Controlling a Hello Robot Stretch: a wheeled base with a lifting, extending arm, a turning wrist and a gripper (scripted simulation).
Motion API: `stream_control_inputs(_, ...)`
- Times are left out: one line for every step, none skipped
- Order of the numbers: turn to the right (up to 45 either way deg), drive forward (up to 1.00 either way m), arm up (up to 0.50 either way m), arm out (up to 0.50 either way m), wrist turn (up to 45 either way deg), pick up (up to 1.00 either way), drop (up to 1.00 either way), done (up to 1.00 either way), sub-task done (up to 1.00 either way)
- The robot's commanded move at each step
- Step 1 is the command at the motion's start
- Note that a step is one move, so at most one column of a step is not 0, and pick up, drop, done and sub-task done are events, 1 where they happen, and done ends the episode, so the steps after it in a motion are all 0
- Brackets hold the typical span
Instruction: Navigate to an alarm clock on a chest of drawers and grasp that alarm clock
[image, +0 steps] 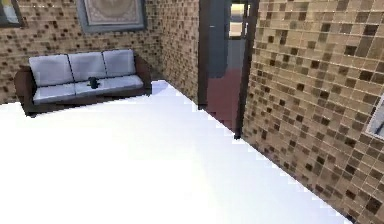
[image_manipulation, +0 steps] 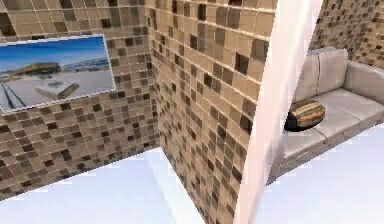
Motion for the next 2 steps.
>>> stream_control_inputs(-27.0,0.0,0.0,0.0,0.0,0.0,0.0,0.0,0.0)
stream_control_inputs(0.0,0.05,0.0,0.0,0.0,0.0,0.0,0.0,0.0)
